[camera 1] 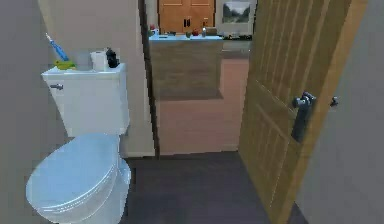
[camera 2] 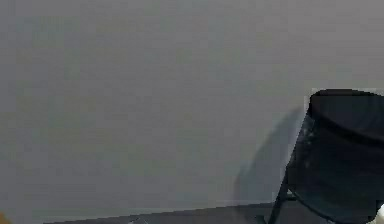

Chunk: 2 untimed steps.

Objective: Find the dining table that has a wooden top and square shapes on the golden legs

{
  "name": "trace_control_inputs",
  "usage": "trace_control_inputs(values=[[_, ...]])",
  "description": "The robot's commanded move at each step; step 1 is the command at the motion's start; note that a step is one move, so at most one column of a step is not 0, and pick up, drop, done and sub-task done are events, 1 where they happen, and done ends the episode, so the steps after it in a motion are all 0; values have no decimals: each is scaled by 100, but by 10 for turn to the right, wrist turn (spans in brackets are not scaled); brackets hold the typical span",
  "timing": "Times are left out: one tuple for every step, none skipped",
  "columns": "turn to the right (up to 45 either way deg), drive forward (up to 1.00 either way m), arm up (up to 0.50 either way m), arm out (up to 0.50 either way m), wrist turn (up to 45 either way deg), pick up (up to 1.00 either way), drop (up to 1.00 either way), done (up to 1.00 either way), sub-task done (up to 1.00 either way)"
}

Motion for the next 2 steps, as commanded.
trace_control_inputs(values=[[0,100,0,0,0,0,0,0,0],[0,85,0,0,0,0,0,0,0]])
